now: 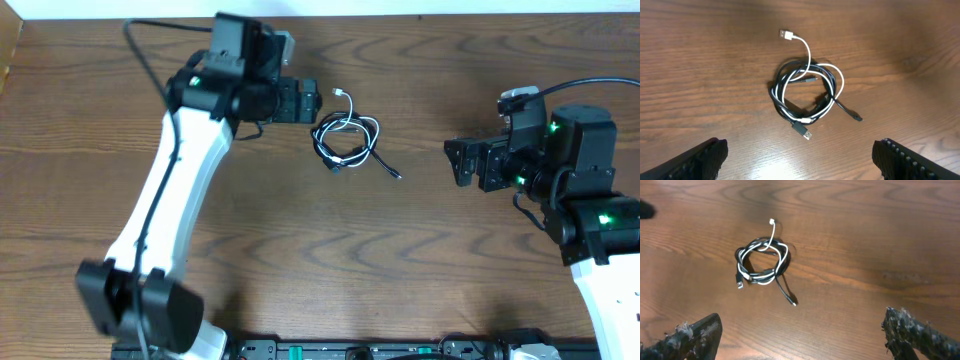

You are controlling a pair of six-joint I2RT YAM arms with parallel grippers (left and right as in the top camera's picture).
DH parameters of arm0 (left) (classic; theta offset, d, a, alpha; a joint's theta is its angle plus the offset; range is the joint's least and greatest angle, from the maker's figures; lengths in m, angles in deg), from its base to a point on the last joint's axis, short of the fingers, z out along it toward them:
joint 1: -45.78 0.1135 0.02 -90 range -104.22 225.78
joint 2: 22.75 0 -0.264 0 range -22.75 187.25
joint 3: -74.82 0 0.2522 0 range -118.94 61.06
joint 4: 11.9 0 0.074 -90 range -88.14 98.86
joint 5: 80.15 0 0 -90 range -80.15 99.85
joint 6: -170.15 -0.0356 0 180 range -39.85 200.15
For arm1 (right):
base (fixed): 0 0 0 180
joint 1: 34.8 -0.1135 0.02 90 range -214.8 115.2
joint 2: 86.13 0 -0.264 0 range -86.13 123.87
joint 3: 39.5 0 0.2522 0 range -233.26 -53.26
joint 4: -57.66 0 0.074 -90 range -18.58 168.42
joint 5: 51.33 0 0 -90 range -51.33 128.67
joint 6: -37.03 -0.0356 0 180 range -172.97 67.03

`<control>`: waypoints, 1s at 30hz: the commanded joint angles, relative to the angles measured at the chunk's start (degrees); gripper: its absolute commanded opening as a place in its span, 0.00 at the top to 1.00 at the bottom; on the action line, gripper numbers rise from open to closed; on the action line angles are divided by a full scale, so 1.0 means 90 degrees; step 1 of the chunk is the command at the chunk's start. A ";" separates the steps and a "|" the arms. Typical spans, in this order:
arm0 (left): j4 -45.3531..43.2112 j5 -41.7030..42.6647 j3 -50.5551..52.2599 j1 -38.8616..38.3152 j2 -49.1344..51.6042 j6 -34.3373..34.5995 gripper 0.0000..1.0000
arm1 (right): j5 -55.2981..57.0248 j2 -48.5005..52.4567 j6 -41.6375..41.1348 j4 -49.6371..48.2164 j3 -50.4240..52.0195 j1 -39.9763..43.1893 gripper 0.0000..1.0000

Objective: Untangle cables
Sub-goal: 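Move the left gripper to the cable bundle and grasp the black cable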

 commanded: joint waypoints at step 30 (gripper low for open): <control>-0.0658 -0.1396 -0.0209 -0.0364 0.2640 0.3281 0.44 | -0.0255 0.0034 -0.0505 0.0005 -0.0136 0.0017 0.18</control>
